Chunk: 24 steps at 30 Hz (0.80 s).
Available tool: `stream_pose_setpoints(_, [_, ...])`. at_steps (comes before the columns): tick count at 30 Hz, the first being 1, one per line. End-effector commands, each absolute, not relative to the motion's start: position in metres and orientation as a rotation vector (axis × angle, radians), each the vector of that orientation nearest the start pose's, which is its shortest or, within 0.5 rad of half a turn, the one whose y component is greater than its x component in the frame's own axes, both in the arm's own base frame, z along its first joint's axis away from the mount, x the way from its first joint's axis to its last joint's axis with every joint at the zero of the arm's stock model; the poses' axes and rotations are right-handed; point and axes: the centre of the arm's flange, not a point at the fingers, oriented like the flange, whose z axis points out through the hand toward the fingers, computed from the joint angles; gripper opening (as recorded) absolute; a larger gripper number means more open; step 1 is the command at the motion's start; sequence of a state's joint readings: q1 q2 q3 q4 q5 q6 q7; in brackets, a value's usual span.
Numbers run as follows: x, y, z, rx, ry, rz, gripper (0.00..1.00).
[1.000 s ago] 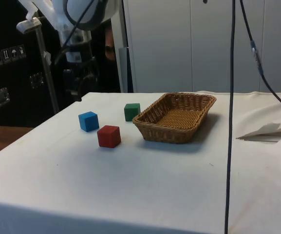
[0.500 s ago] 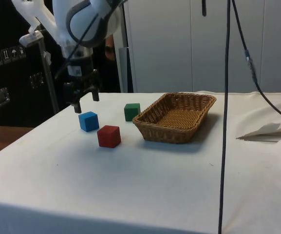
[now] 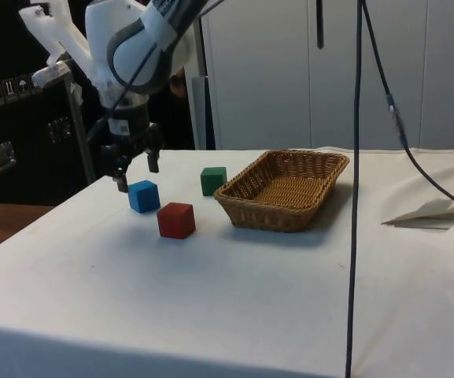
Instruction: Pick up the blue cube and place it into the basket.
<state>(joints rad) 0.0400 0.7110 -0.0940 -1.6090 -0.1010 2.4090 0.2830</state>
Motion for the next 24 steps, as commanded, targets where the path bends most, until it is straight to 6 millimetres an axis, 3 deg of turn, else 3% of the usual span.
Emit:
stream_pose_setpoints(1, [0.706,-0.032,0.215,-3.238,0.412,-0.186,1.0])
stream_pose_setpoints(24, [0.716,-0.056,0.185,-3.237,0.553,-0.283,1.0])
